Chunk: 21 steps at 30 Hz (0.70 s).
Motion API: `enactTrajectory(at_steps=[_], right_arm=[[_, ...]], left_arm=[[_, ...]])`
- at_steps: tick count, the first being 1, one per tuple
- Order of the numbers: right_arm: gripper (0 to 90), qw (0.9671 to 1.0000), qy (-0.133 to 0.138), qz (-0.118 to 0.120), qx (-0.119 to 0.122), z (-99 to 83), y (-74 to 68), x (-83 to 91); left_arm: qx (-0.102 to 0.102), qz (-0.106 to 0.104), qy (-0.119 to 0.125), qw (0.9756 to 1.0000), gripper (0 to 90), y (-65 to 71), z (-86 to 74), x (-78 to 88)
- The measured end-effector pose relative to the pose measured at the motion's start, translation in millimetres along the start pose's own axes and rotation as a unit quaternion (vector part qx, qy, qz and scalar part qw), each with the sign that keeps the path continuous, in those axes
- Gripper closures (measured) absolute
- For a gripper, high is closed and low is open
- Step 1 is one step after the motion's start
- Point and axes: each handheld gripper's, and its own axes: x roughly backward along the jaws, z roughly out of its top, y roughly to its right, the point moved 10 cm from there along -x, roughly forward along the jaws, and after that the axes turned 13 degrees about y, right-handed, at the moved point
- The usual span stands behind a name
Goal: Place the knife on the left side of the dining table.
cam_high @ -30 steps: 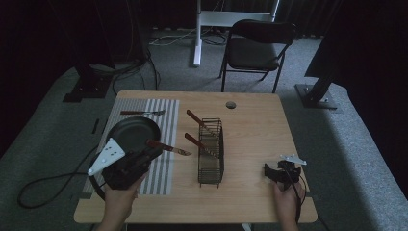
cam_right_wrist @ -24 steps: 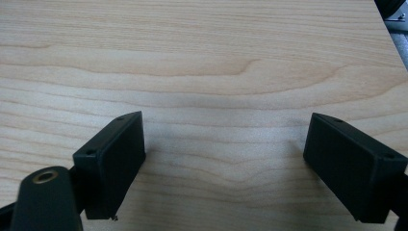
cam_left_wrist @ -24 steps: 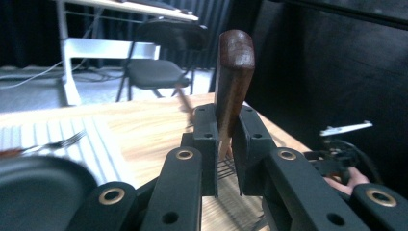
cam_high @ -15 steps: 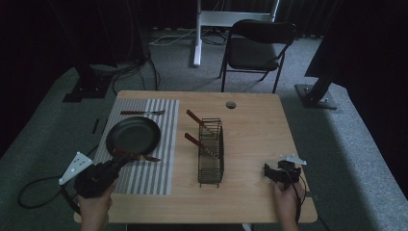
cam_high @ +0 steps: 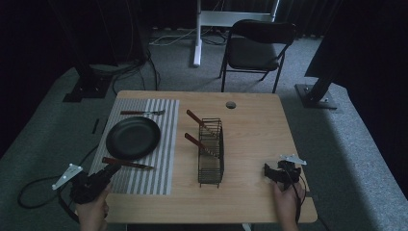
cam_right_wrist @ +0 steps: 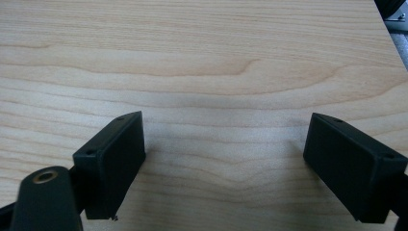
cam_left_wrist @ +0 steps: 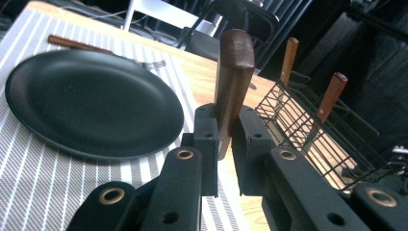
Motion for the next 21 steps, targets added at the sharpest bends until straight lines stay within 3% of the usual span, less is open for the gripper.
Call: enactTrajectory(at_steps=[5,7,15,18,21], right_arm=[[13.6,1.0,0.0,0.0,0.0,-0.1,0.0,0.1],[13.6,1.0,0.0,0.0,0.0,0.0,0.0,0.0],[13.6,1.0,0.0,0.0,0.0,-0.1,0.0,0.1],[13.6,1.0,0.0,0.0,0.0,0.0,0.1,0.0],[13.6,1.0,0.0,0.0,0.0,0.0,0.1,0.1]], left_arm=[[0.036,0.002,-0.005,0.9993,82.3,-10.2,-10.3,-3.0],[0.059,0.0,-0.006,0.9982,82.3,-14.0,-14.7,-4.4],[0.087,0.014,-0.012,0.9961,82.3,-30.8,-31.0,-9.6],[0.117,0.015,-0.008,0.993,82.2,-41.2,-32.7,-10.3],[0.128,0.023,-0.009,0.9914,80.9,-51.4,-35.7,-10.8]])
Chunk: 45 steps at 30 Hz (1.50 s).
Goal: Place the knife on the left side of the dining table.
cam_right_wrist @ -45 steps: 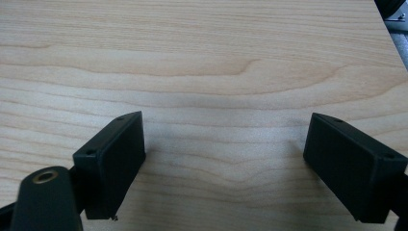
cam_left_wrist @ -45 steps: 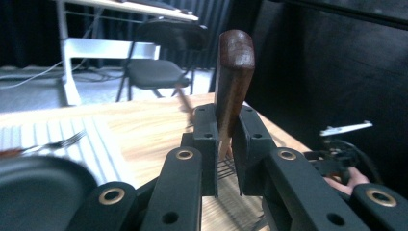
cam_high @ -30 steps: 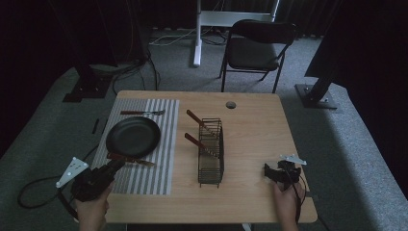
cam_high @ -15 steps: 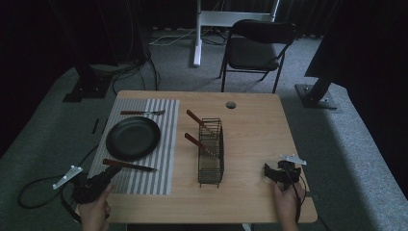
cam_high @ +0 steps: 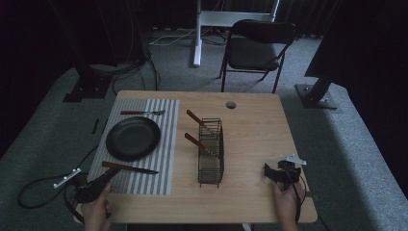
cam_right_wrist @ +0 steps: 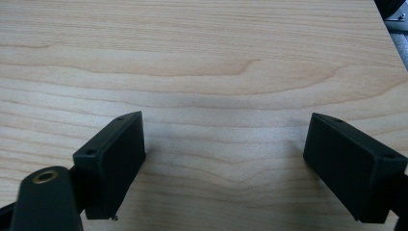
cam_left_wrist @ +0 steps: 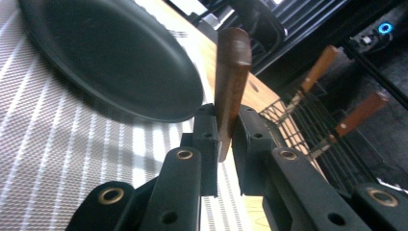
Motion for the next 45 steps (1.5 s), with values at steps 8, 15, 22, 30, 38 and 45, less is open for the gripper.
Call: enactTrajectory(at_steps=[8,15,22,30,38,45], right_arm=[[13.6,1.0,0.0,0.0,0.0,0.0,0.0,0.0],[13.6,1.0,0.0,0.0,0.0,-0.1,0.0,0.1],[13.6,1.0,0.0,0.0,0.0,0.0,0.0,0.0],[13.6,1.0,0.0,0.0,0.0,-0.1,-0.1,0.2],[13.6,1.0,0.0,0.0,0.0,-0.1,-0.2,0.3],[13.6,1.0,0.0,0.0,0.0,-0.1,-0.3,0.3]], left_arm=[[0.069,0.052,-0.021,0.9961,74.7,-47.7,-13.6,-4.0],[0.134,0.065,-0.029,0.9884,74.2,-68.3,-23.3,-5.8],[0.124,0.09,-0.047,0.9871,54.1,-71.2,-25.7,-6.8],[-0.012,0.131,-0.116,0.9845,27.9,-56.2,-29.7,-10.5],[-0.072,0.143,-0.11,0.9809,24.7,-53.2,-28.3,-1.2],[-0.191,0.154,-0.112,0.963,18.1,-50.3,-32.1,2.8]])
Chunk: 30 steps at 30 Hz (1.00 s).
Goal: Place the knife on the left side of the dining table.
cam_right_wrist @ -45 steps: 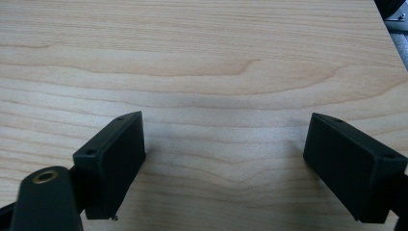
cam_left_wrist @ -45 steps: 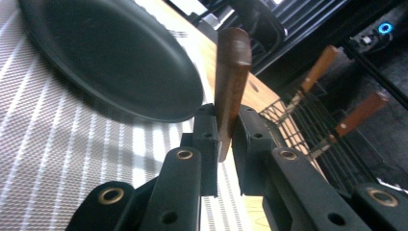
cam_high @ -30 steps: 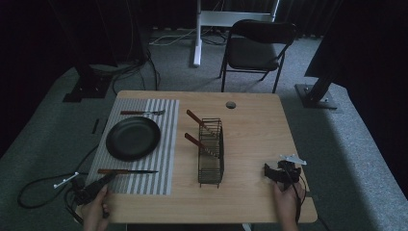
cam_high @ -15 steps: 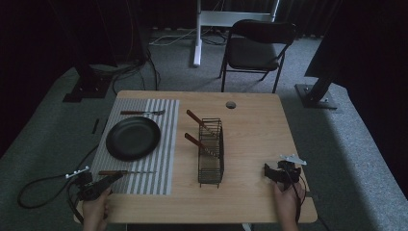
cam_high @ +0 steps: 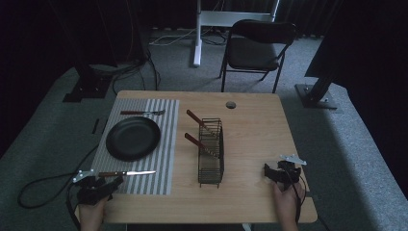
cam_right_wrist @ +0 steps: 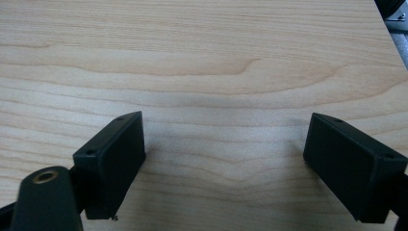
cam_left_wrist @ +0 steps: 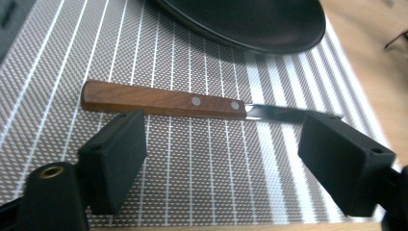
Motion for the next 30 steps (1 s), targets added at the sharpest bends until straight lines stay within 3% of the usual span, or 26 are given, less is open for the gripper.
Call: enactTrajectory(at_steps=[3,4,7,8,10,12,20,30], right_arm=[[13.6,1.0,0.0,0.0,0.0,0.0,0.0,0.0],[13.6,1.0,0.0,0.0,0.0,0.0,0.0,0.0],[13.6,1.0,0.0,0.0,0.0,0.0,0.0,0.0],[13.6,1.0,0.0,0.0,0.0,0.0,0.0,0.0],[13.6,1.0,0.0,0.0,0.0,0.0,0.0,0.0],[13.6,1.0,0.0,0.0,0.0,0.0,0.0,0.0],[13.6,1.0,0.0,0.0,0.0,0.0,0.0,0.0],[13.5,1.0,0.0,0.0,0.0,0.0,0.0,0.0]], left_arm=[[-0.049,0.017,0.012,0.9986,17.4,0.7,-1.0,1.0],[-0.062,0.022,0.016,0.9977,9.2,0.1,-0.7,1.3],[-0.077,0.038,0.012,0.9962,8.3,-3.9,-2.5,0.9],[-0.08,0.042,-0.002,0.9959,0.5,-5.5,-5.6,0.1],[-0.081,0.043,-0.009,0.9957,0.4,-6.8,-8.1,-0.5],[-0.094,0.055,-0.02,0.9939,0.4,-9.1,-13.8,-2.2],[-0.091,0.06,-0.02,0.9939,0.5,-12.1,-16.6,-2.7],[-0.112,0.077,-0.028,0.9904,0.5,-13.6,-23.0,-5.3]])
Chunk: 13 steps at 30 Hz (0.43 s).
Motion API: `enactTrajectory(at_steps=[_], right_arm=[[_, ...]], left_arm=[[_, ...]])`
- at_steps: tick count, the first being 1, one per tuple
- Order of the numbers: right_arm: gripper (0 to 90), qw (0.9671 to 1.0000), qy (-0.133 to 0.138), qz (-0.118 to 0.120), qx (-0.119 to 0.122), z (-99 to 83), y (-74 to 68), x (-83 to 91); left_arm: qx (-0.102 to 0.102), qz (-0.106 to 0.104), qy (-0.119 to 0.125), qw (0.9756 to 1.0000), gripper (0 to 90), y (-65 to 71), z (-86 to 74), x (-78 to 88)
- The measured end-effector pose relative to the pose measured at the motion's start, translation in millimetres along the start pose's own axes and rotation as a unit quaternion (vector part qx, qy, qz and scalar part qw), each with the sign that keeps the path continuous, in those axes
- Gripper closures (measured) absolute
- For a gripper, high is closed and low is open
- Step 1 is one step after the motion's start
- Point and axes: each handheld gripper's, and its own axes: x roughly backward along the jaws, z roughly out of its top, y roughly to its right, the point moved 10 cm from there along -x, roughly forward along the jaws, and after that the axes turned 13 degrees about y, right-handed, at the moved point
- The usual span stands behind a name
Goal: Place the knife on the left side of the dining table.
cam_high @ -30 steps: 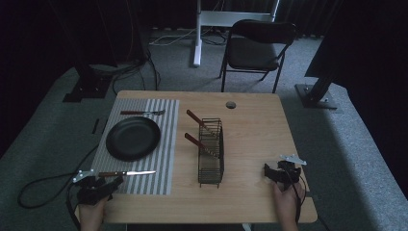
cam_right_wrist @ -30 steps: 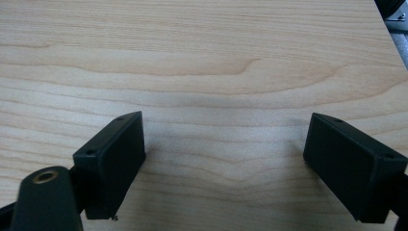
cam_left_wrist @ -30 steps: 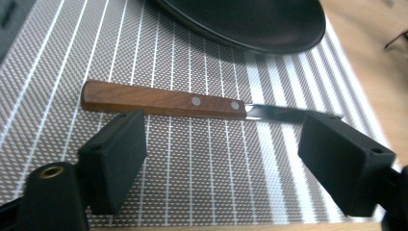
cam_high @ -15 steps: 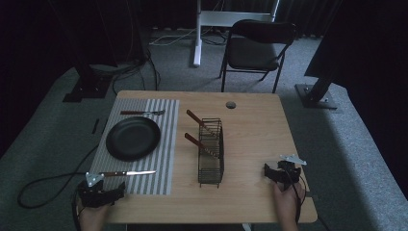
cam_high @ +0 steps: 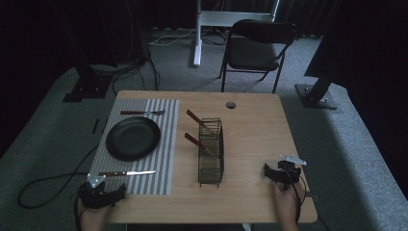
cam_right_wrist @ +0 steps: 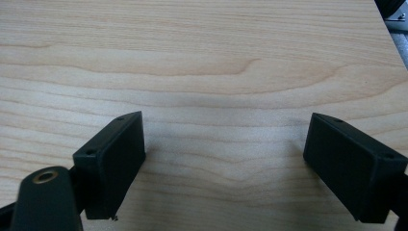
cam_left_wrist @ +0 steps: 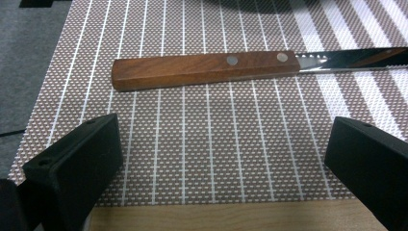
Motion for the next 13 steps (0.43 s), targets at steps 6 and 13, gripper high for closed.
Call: enactTrajectory(at_steps=[6,13], right_arm=[[13.5,1.0,0.0,0.0,0.0,0.0,0.0,0.0],[13.5,1.0,0.0,0.0,0.0,0.0,0.0,0.0]], left_arm=[[-0.005,0.006,0.0,1.0,0.5,-0.6,-1.4,0.1],[-0.007,0.005,0.003,1.0,0.5,-0.6,-1.3,-0.2]])
